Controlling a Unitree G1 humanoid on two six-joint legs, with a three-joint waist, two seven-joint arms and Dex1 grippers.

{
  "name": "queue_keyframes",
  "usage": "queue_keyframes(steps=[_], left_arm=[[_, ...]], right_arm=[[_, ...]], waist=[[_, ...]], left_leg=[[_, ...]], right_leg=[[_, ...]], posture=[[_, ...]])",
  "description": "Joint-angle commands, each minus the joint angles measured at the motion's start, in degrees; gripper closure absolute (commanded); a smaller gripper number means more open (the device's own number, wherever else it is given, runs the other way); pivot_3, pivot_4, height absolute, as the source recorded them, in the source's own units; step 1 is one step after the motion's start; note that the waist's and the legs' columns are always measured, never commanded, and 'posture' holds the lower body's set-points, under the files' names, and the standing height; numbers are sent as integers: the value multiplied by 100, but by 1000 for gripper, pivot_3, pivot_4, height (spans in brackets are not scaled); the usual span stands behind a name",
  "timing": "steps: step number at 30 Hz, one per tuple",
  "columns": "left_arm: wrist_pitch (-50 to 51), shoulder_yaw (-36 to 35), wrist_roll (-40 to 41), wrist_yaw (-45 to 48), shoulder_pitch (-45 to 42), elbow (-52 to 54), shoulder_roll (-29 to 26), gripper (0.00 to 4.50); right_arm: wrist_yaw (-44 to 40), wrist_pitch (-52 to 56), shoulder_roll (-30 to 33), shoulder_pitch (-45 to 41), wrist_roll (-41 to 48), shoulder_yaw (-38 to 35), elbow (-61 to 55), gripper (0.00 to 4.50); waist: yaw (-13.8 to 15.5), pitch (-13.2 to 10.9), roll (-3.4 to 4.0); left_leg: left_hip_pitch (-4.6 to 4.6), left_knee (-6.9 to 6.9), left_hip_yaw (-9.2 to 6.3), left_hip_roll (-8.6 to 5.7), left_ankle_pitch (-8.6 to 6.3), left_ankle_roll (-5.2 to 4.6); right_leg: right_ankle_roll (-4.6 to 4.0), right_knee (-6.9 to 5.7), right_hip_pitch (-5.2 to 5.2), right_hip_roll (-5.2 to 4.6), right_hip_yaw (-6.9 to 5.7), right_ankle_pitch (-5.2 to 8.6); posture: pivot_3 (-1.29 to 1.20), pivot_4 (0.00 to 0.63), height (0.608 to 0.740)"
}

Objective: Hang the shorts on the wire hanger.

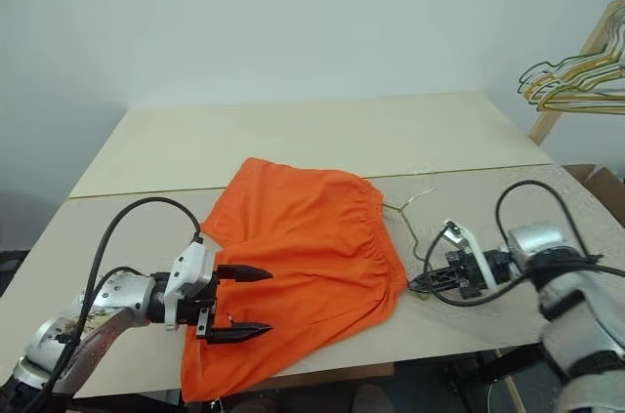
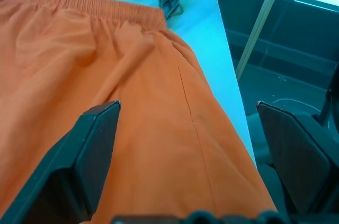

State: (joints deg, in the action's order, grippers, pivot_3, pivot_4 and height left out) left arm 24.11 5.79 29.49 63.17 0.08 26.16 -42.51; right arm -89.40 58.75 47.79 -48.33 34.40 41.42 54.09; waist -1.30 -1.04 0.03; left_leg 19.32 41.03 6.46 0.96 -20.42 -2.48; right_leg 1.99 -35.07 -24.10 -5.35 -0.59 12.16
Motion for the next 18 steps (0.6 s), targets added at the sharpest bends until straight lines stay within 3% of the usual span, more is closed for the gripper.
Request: queue_keyframes(steps=[1, 9, 18], left_arm=[[-106, 13, -5, 24, -122, 31, 29, 17], [-131, -61, 22, -55, 23, 107, 59, 17], [-238, 21, -65, -74, 0, 46, 152, 17]], right_arm=[[31, -440, -417, -390, -561, -651, 883, 4500], [127, -1270, -555, -506, -1121, -1995, 1130, 4500], [384, -2147, -503, 98, -1426, -2908, -430, 4500]], waist=[[7, 1, 2], [30, 3, 4], [24, 4, 7]], left_leg=[[1, 0, -2, 1, 2, 2], [6, -2, -4, 0, 2, 4], [1, -3, -6, 5, 8, 13]], right_leg=[[0, 0, 0, 2, 0, -1], [3, 4, 0, 2, -4, -2], [3, -2, 1, 6, -5, -2]], posture=[[22, 0, 740], [34, 0, 740], [11, 0, 740]])
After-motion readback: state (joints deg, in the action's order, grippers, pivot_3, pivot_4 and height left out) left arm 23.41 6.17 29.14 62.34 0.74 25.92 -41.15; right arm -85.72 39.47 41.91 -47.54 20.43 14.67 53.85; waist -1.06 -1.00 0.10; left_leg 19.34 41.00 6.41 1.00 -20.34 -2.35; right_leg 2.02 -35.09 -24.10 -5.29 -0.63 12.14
